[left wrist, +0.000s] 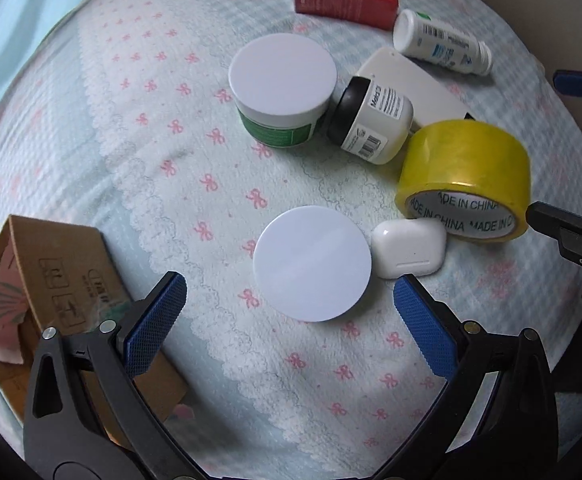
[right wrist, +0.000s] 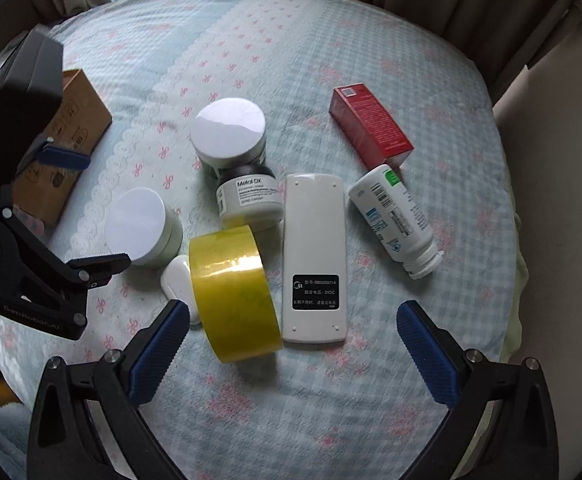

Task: Organize rigid objects
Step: 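Grasp the white-lidded jar with the left tool while the right tool grasps the yellow tape, then carry the white jar and yellow tape over the cardboard box with both tools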

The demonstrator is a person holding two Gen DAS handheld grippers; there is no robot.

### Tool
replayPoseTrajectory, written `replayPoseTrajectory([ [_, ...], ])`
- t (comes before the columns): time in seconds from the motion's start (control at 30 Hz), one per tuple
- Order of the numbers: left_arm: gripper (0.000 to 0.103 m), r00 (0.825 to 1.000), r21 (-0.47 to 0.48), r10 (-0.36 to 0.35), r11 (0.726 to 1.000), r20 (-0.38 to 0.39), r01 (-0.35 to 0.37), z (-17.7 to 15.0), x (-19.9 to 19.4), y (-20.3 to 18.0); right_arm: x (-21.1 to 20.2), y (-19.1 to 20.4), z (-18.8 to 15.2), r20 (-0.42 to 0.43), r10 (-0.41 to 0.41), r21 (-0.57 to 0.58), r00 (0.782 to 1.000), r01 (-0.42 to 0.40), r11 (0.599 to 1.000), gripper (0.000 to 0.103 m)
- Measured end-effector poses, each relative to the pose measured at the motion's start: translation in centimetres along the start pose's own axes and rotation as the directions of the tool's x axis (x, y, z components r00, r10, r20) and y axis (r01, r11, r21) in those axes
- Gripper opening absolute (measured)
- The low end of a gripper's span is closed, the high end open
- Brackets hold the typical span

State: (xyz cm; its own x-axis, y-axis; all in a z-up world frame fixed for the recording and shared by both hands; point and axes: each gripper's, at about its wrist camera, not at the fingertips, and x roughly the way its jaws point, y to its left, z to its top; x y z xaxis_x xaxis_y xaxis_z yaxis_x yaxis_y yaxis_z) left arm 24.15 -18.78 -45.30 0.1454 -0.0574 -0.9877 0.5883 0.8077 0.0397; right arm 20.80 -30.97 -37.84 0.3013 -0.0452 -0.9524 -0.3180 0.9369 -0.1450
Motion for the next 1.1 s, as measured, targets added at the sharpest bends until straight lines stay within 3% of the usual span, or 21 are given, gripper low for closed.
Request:
replayPoseTrajectory([
  [0.1,0.103,1.000,0.085,0.016,0.996,-0.024,-0.014,0.1,2.2,-0.8,1.8,0.7,-0.1,-0.019,0.010,-0.069,1.000,-0.011,0.998,0.102],
  [0.27,0.101,0.999,0.164,0.020,0.986,-0.045,-0.012,0.5,4.1,-1.5,4.2,1.6,-0.3,-0.080,0.035,-0.140,0.996,-0.046,0.989,0.083],
  [0.47,0.088,0.999,0.231,0.013,0.973,-0.053,0.000,1.2,5.1,-2.2,4.7,2.0,0.0,-0.102,0.044,-0.147,0.994,-0.059,0.987,0.074],
  [0.5,0.076,0.998,0.237,0.004,0.972,-0.057,0.010,1.3,5.2,-2.2,4.7,2.0,0.1,-0.101,0.045,-0.145,0.994,-0.059,0.988,0.074],
  [0.53,0.070,0.998,0.242,-0.011,0.970,-0.069,0.028,1.4,5.5,-2.3,4.7,2.1,0.2,-0.101,0.045,-0.144,0.994,-0.060,0.988,0.070],
  [0.6,0.070,0.998,0.248,-0.013,0.968,-0.064,0.029,1.7,5.9,-2.4,5.0,2.3,0.5,-0.111,0.051,-0.141,0.993,-0.067,0.988,0.058],
  [0.67,0.070,0.998,0.246,-0.015,0.969,-0.062,0.030,2.0,6.2,-2.4,5.5,2.2,0.7,-0.129,0.056,-0.135,0.990,-0.073,0.988,0.038],
  [0.83,0.069,0.998,0.231,-0.012,0.973,-0.062,0.026,2.6,6.3,-2.2,5.7,1.9,1.1,-0.124,0.059,-0.108,0.991,-0.072,0.992,0.038],
  [1.1,0.069,0.999,0.216,-0.008,0.976,-0.037,0.016,1.4,3.4,-2.4,4.8,2.1,0.8,-0.118,0.047,-0.092,0.992,-0.058,0.994,0.038],
])
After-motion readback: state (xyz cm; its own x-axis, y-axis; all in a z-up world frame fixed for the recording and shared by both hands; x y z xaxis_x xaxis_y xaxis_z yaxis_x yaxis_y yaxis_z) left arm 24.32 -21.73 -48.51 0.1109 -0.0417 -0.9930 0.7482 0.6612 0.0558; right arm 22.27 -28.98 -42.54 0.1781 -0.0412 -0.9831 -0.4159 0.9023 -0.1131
